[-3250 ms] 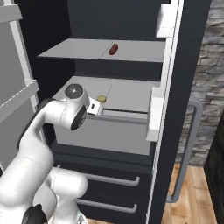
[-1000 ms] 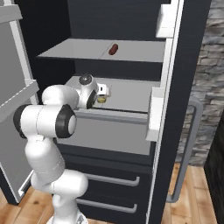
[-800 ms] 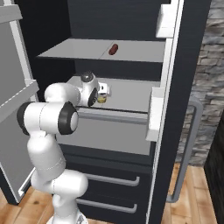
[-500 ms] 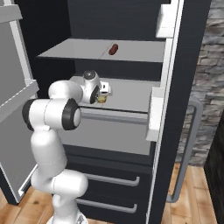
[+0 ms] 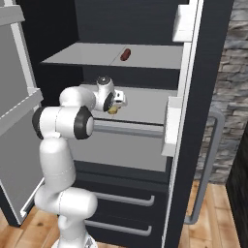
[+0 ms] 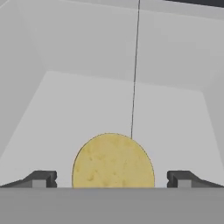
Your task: Retrieve the sausage and cheese from the fridge and place them on the cutting board on the counter.
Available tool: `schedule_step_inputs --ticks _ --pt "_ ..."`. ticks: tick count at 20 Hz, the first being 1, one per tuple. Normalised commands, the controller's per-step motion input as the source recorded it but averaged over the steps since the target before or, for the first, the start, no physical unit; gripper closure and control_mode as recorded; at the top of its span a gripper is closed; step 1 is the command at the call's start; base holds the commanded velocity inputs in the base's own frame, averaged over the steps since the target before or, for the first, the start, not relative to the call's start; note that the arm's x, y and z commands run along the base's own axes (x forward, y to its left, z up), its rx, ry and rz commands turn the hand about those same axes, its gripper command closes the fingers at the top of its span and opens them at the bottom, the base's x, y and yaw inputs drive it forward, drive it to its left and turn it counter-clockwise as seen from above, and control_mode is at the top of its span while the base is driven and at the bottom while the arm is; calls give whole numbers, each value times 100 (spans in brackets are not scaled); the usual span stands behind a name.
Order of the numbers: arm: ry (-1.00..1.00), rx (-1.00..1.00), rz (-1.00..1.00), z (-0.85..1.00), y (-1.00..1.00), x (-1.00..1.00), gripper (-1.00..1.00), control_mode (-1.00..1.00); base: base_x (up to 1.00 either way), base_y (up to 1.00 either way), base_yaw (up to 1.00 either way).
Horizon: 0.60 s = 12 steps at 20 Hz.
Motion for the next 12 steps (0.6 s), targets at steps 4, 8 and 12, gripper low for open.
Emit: schedule_step_inputs --ticks 4,8,12 --pt "8 0 0 -16 0 22 -100 -100 0 0 0" --pt "5 0 0 -24 0 21 -100 -100 0 0 0" --pt "3 0 0 -26 0 6 -100 -100 0 0 0"
